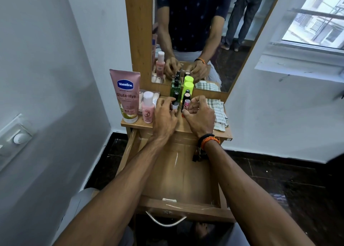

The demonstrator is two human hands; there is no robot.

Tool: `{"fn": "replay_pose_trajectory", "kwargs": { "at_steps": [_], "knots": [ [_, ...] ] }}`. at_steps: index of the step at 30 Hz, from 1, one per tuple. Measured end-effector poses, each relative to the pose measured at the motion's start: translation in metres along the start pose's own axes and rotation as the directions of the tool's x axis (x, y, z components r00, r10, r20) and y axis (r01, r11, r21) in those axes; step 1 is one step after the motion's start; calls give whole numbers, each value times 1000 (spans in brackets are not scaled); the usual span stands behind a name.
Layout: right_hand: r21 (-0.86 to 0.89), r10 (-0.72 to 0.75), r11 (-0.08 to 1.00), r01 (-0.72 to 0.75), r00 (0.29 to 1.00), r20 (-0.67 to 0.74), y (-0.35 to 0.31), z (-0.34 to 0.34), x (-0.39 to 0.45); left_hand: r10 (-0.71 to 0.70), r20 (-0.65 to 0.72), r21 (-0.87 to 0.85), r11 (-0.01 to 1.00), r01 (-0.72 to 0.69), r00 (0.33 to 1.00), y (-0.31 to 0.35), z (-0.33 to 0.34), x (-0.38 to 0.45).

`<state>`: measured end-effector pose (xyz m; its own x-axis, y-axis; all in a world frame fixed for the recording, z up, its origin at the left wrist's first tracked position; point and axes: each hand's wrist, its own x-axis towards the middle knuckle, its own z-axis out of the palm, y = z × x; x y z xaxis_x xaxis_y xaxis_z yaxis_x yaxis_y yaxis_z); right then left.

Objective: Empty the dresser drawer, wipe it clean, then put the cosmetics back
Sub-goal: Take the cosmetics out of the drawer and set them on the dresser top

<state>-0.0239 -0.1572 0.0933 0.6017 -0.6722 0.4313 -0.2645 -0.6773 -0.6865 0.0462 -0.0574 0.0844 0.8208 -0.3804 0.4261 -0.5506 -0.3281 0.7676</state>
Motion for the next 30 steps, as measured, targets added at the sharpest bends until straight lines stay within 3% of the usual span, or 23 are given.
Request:
{"fn": "replay_pose_trajectory", "kwargs": {
  "at_steps": [30],
  "knots": [
    [-20, 37, 999, -36, 999, 21, 4, -1, -4, -53, -30, -31, 998, 52, 998, -1, 6, -4]
  ]
}}
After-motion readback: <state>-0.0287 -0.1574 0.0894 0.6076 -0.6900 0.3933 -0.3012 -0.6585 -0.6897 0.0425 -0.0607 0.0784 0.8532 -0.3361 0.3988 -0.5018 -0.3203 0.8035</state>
